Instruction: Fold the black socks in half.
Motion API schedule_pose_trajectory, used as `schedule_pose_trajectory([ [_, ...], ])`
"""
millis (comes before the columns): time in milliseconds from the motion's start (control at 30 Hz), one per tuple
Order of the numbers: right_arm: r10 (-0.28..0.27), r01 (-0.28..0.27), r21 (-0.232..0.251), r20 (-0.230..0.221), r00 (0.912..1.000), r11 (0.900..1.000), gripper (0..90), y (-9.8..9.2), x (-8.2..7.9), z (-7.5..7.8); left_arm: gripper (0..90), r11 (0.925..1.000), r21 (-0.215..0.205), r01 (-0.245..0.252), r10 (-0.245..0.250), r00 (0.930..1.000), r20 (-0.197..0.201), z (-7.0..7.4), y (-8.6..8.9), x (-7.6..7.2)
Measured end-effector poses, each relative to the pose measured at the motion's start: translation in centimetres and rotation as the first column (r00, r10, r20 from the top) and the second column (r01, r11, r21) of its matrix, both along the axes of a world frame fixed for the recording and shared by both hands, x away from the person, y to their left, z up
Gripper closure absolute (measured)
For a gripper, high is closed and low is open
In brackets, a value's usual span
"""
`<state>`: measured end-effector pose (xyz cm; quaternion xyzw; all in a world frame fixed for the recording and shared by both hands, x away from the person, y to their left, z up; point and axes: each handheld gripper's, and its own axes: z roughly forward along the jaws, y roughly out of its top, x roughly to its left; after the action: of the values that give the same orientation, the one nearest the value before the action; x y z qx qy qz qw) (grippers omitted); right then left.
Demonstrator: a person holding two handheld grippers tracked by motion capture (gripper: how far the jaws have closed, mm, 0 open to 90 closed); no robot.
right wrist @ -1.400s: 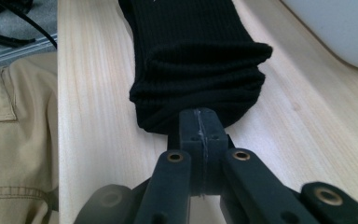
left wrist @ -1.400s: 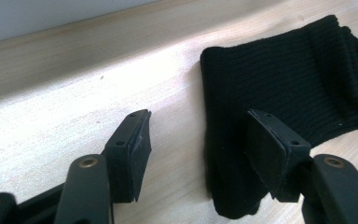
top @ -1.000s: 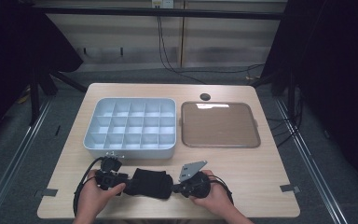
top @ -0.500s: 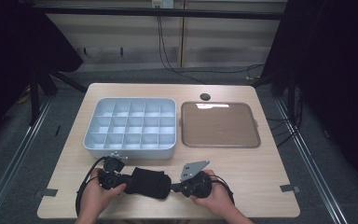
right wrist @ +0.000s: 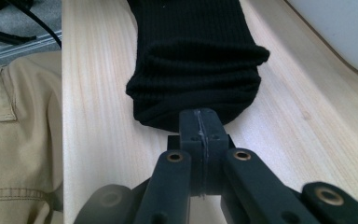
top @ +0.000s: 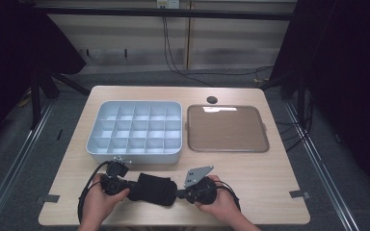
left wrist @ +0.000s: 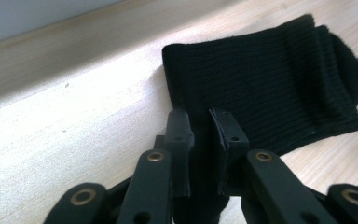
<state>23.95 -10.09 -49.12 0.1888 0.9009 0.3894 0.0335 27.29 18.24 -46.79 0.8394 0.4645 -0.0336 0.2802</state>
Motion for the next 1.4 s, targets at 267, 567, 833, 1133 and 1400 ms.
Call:
schedule_pose_trajectory([
  [267,-0.002,0.002,0.0,-0.009,1.0,1.0,90.0,0.1,-0.1,0.0,79.9,0.9999,-0.012,-0.001,0.001,1.0,-0.009,0.4,0.0,0.0],
  [567,0.003,-0.003,-0.004,-0.005,1.0,1.0,90.0,0.2,0.0,-0.1,79.9,0.9999,-0.012,0.001,-0.001,1.0,-0.004,0.5,-0.1,-0.1],
  [833,0.0,0.0,-0.005,-0.013,0.9999,1.0,90.0,0.4,-0.1,-0.2,78.4,0.9999,0.007,0.012,-0.013,0.9996,0.026,1.2,-0.5,-0.6],
  [1133,0.01,-0.01,-0.007,-0.011,0.9999,1.0,90.0,0.6,0.0,-0.3,76.4,0.9995,0.021,0.023,-0.024,0.999,0.038,1.8,-0.8,-0.7],
  [1400,0.009,-0.009,-0.004,-0.015,0.9999,1.0,90.0,0.7,0.0,-0.3,79.1,0.9987,0.008,0.05,-0.05,0.9979,0.042,2.3,-1.6,-0.9],
])
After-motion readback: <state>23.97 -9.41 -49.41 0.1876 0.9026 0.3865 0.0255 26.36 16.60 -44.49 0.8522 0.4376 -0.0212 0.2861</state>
